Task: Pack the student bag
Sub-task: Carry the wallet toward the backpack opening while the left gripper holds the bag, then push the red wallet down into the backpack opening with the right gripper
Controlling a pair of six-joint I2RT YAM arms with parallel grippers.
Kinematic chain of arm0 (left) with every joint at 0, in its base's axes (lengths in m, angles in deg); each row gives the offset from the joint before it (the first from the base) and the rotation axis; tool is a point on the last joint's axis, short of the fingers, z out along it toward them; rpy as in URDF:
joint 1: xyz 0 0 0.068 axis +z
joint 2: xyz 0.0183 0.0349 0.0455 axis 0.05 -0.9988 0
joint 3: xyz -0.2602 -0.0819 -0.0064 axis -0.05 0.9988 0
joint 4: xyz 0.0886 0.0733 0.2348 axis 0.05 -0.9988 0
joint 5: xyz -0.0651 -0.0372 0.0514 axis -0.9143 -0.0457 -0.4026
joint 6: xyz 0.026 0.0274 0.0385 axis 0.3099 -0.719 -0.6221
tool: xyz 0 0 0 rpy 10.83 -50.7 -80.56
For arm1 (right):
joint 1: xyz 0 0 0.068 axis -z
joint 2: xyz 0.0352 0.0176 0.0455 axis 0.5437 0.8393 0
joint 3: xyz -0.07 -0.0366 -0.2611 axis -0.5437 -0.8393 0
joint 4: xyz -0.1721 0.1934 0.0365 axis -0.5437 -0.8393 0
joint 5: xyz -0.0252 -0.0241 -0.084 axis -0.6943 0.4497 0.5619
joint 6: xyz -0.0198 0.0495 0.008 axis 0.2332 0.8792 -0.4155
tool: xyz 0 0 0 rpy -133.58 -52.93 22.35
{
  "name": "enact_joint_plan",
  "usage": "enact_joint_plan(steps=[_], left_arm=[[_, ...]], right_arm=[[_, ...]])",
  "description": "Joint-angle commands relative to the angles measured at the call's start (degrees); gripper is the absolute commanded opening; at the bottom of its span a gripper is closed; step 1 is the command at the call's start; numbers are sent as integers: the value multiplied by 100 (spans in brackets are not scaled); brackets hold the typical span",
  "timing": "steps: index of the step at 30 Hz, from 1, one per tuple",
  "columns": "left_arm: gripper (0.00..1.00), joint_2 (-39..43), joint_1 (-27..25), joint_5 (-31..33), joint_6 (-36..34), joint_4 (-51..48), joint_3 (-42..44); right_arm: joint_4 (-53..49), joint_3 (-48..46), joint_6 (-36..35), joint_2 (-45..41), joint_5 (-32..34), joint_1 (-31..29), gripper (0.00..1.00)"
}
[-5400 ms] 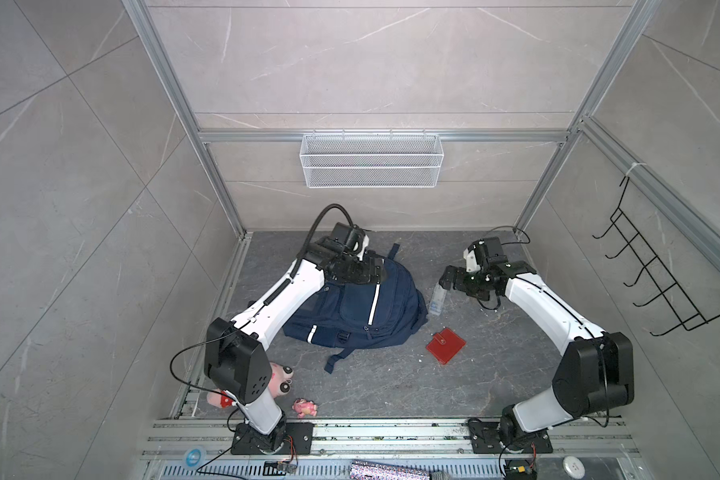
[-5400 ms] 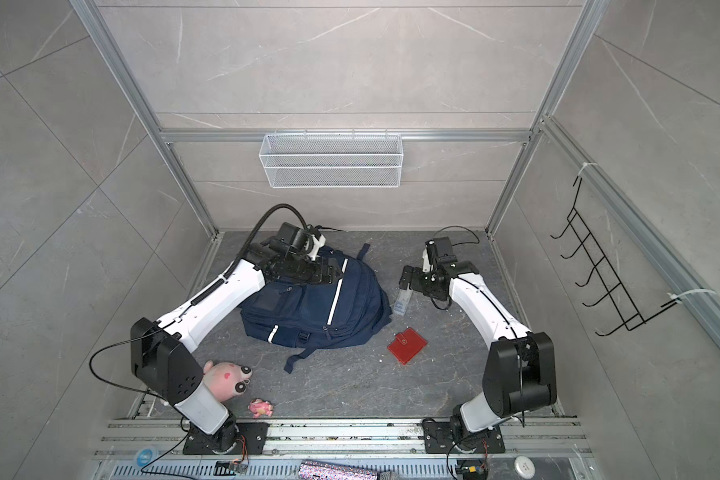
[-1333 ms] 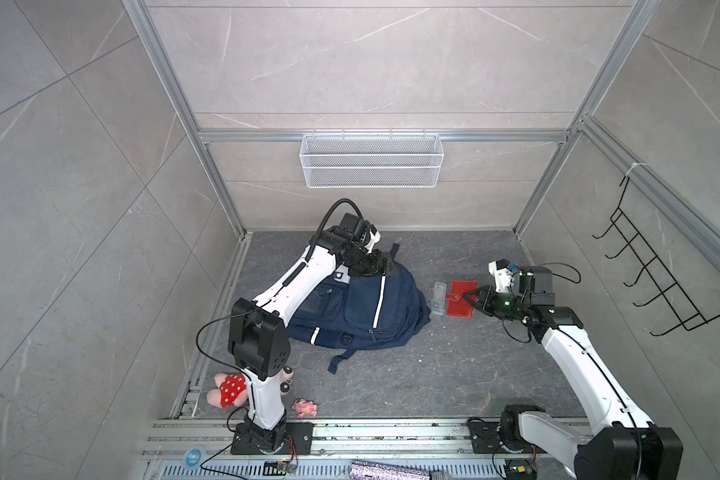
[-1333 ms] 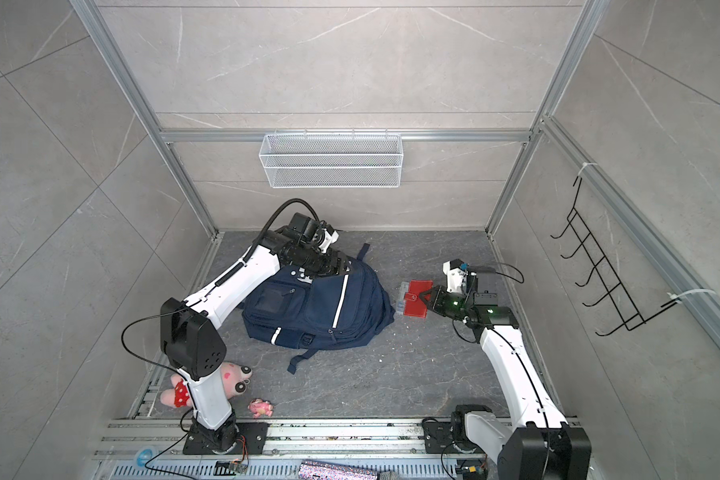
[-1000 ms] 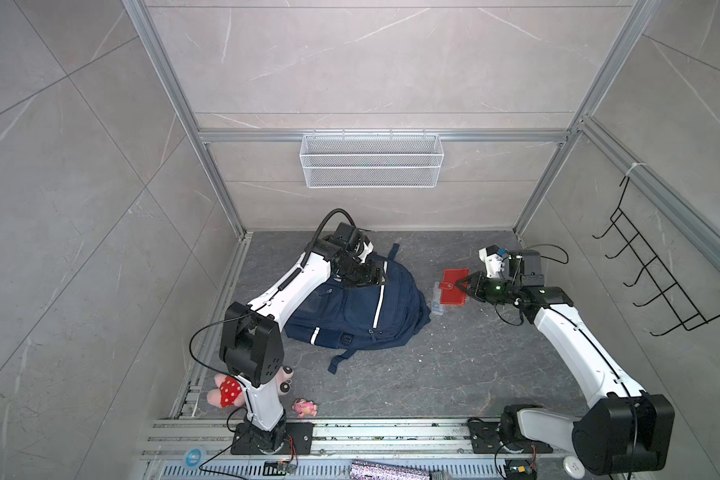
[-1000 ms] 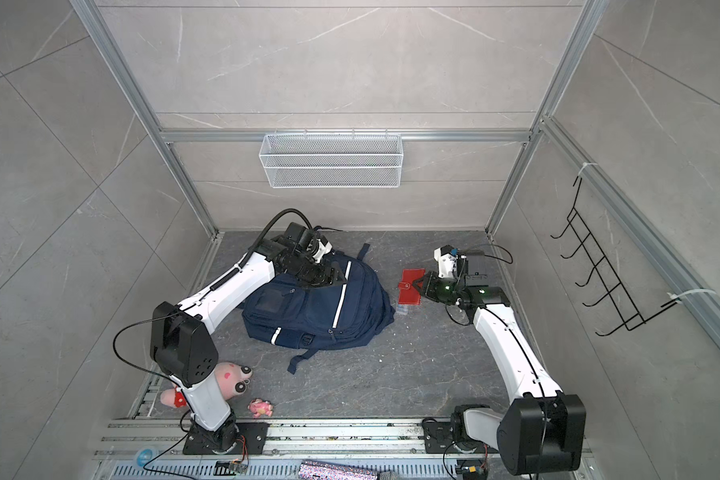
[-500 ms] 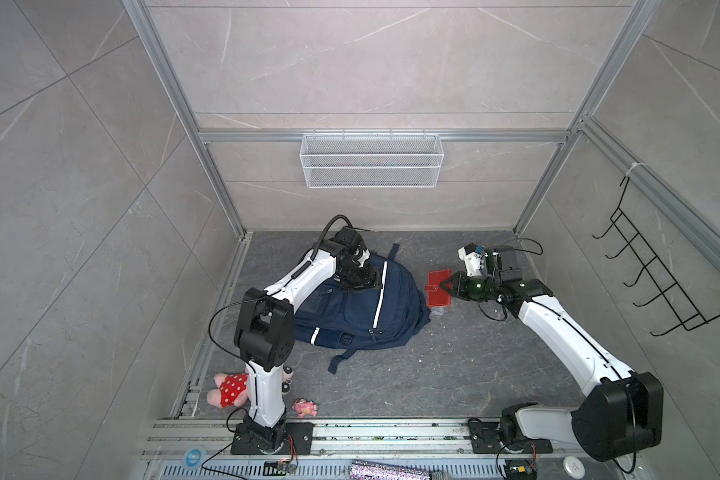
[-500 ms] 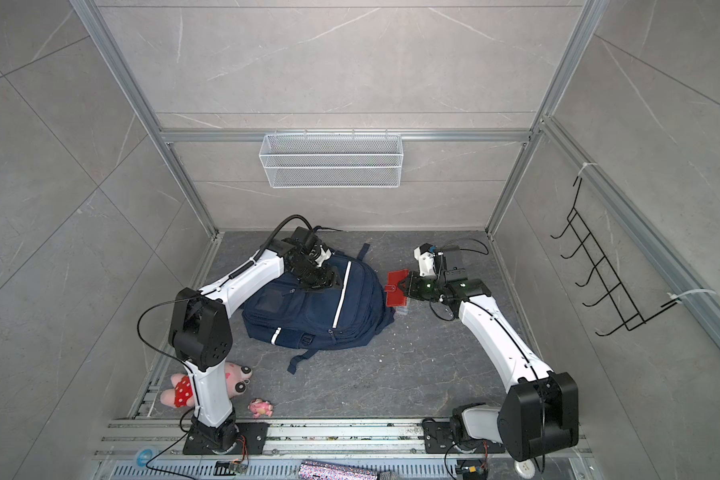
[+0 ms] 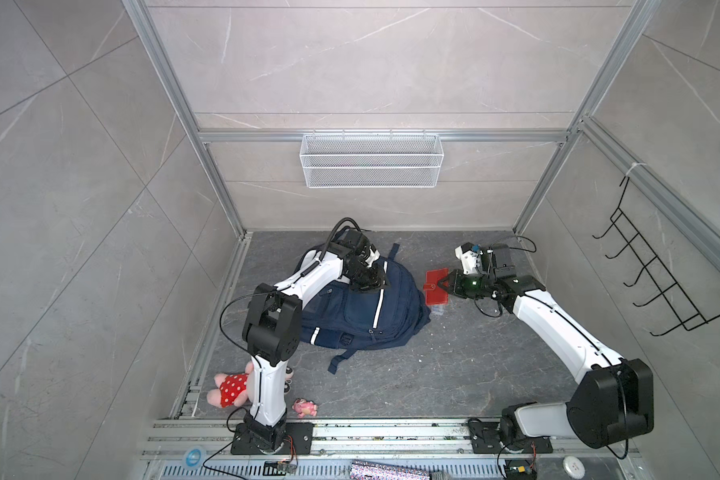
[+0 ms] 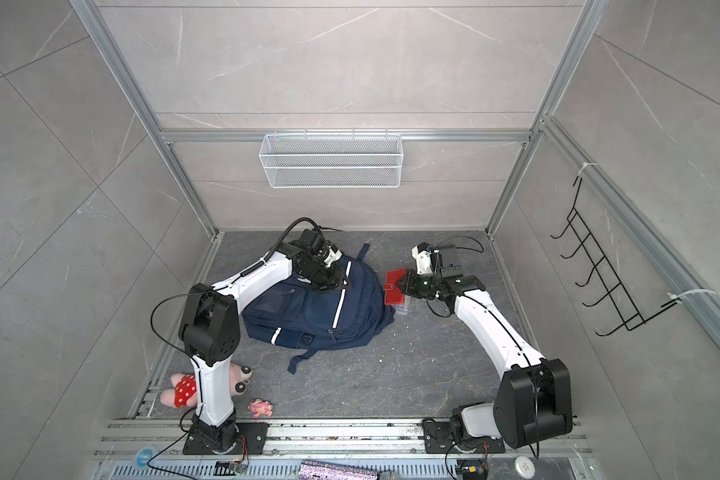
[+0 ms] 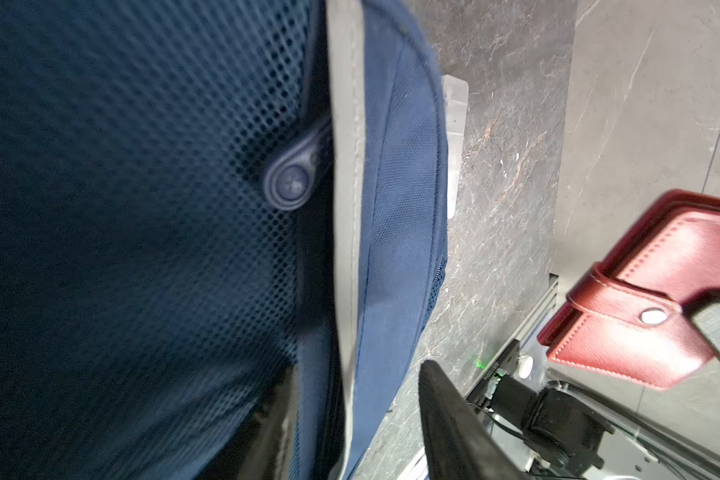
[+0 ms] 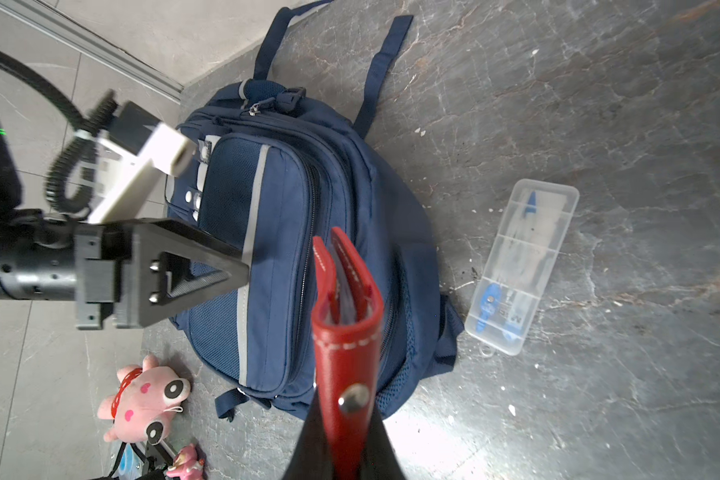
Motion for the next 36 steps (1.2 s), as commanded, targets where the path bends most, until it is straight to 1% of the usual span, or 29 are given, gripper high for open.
enact_joint_plan(steps=[1, 5, 8, 10, 12, 16, 21, 24, 26, 29, 33, 36], left_arm=[[43, -143, -99, -216, 187, 249, -230], [24, -205, -152, -280, 284, 370, -189], [18, -122, -168, -354, 408, 576, -78], [10, -44, -151, -411, 506, 727, 41], [0, 65, -128, -482, 585, 858, 158], [0, 534, 16, -614, 684, 1130, 448], [0, 1160, 315, -999, 494, 1119, 539], [0, 1418, 522, -1400, 476, 1188, 564], [0, 1548, 649, -1739, 499, 1297, 616], [0, 1750, 792, -2179, 707, 1784, 875], [0, 1886, 825, -2469, 779, 1998, 967], [0, 1956, 826, -2636, 963, 2305, 1032]], right_arm=[[138, -44, 51, 14, 12, -40, 0], [102, -38, 26, -40, 51, -44, 0], [110, -119, 47, -112, 61, -39, 0], [145, -214, 67, -204, 60, -41, 0], [168, -320, 81, -316, 62, -38, 0], [198, -508, 77, -580, 47, -36, 0], [350, -631, 110, -767, -185, -49, 0], [429, -589, 308, -702, -318, -54, 0], [711, -602, 605, -634, -487, -70, 0], [1080, -571, 915, -541, -528, -226, 0], [1314, -372, 1084, -347, -586, -444, 0], [1613, -264, 1212, -221, -747, -651, 0]])
